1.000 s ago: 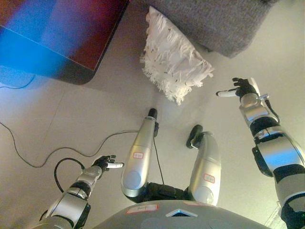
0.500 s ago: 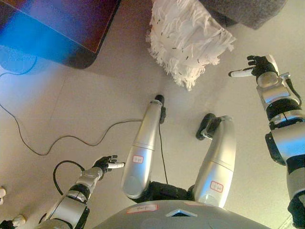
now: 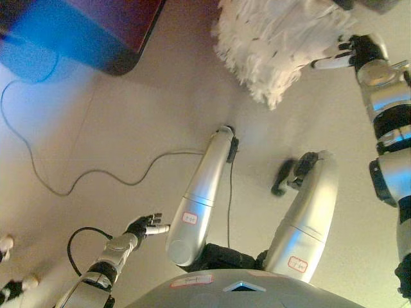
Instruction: Pick up the pillow and put it on the sofa.
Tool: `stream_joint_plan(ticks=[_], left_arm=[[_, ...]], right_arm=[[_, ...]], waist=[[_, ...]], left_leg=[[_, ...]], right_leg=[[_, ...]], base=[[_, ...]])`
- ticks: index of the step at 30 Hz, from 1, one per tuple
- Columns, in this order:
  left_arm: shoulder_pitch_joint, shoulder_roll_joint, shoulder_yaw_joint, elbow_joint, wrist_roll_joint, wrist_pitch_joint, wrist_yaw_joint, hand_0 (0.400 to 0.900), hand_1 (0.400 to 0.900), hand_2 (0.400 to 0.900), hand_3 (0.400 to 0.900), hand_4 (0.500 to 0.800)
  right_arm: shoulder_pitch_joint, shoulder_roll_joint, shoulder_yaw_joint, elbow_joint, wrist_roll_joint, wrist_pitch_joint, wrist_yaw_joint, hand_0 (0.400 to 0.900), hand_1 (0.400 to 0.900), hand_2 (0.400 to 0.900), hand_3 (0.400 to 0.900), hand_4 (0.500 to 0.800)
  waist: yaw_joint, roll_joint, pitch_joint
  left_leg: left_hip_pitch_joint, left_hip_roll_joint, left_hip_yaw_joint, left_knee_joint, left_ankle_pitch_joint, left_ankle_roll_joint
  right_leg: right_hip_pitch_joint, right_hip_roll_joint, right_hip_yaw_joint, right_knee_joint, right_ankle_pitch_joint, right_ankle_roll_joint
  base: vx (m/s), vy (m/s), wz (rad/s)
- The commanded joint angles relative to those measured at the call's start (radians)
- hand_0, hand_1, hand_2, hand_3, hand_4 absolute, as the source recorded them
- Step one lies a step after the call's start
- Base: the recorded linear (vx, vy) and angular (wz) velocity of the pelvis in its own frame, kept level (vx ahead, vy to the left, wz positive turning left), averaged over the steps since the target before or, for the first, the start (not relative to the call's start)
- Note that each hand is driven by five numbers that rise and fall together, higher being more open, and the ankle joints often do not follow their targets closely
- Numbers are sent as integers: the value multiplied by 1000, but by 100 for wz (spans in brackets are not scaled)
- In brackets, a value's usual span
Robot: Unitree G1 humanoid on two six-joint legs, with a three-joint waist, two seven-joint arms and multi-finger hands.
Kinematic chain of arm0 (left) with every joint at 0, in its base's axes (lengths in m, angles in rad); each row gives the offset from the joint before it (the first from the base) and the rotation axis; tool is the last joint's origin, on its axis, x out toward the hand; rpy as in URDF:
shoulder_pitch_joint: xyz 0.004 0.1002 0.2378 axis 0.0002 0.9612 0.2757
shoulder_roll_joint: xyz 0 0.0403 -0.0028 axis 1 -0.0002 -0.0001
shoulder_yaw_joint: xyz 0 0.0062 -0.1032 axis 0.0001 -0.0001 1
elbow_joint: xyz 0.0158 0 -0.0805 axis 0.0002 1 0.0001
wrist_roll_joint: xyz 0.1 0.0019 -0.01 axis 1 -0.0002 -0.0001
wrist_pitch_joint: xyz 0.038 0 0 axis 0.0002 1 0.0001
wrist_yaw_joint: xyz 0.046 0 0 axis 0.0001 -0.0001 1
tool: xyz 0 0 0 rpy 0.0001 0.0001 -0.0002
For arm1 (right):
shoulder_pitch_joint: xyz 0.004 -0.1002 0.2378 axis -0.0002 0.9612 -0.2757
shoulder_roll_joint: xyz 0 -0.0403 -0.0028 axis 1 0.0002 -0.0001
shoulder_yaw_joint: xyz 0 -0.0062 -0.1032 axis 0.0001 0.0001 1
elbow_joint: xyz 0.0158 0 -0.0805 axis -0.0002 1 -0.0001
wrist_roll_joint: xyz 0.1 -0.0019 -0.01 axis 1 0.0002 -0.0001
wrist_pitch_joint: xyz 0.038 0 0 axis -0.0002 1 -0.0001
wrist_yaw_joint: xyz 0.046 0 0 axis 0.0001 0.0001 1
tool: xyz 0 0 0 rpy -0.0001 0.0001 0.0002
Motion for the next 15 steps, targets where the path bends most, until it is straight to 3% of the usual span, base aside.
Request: stream_joint_plan(ticks=[1,15], left_arm=[[168,74,2,50,-8,5,-27,900,900,900,900,800],[239,102,78,45,57,-35,-88,900,900,900,900,800]], right_arm=[[-114,-77,42,-72,25,-81,18,900,900,900,900,800],[-278,-68,79,-76,134,-106,104,900,900,900,900,800]], waist=[[8,51,12],[40,79,3]], left_leg=[[125,-1,28,-16,-2,28],[109,-6,34,30,0,17]], right_leg=[[89,17,-30,-38,102,-88],[97,3,-14,13,93,-89]], base=[[34,44,4],[38,21,6]])
